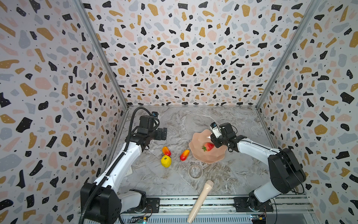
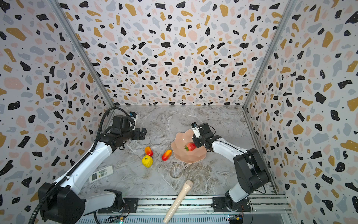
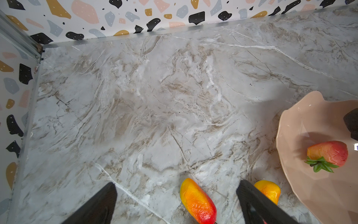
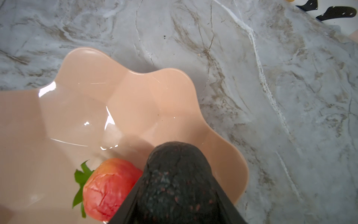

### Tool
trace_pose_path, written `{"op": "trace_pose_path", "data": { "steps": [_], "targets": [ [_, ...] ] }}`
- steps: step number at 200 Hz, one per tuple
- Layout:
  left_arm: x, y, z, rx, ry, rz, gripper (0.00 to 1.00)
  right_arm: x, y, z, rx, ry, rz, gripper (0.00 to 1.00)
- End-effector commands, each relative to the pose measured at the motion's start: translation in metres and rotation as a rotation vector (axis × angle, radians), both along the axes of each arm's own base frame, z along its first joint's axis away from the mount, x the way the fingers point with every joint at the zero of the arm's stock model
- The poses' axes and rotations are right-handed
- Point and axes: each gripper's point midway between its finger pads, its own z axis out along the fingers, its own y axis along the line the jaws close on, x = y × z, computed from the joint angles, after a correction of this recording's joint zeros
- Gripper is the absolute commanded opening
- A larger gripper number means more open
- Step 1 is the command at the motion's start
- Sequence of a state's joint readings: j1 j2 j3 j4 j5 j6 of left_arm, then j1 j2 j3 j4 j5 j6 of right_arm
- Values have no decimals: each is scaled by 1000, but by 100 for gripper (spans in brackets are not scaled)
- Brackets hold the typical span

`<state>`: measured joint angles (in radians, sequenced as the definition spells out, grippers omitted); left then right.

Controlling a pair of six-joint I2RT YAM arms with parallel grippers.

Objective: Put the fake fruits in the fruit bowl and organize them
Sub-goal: 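Carry the avocado with the right gripper into the bowl beside the strawberry and release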

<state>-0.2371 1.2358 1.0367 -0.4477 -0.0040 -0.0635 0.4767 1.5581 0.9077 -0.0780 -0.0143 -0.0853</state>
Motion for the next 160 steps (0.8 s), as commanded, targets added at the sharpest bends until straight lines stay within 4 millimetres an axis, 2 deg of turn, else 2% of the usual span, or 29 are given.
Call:
{"op": "trace_pose_path", "data": {
  "steps": [1, 112, 160],
  "targets": [
    [7, -7, 17, -13, -51, -27, 100, -3, -1, 7, 15, -9, -24, 0],
    [1, -6, 20, -7, -57, -24, 100, -8, 16, -22, 81, 58, 9, 2],
    [0, -5, 18, -4, -54, -22, 100, -13, 28, -23, 137, 79, 47, 2]
  ]
}}
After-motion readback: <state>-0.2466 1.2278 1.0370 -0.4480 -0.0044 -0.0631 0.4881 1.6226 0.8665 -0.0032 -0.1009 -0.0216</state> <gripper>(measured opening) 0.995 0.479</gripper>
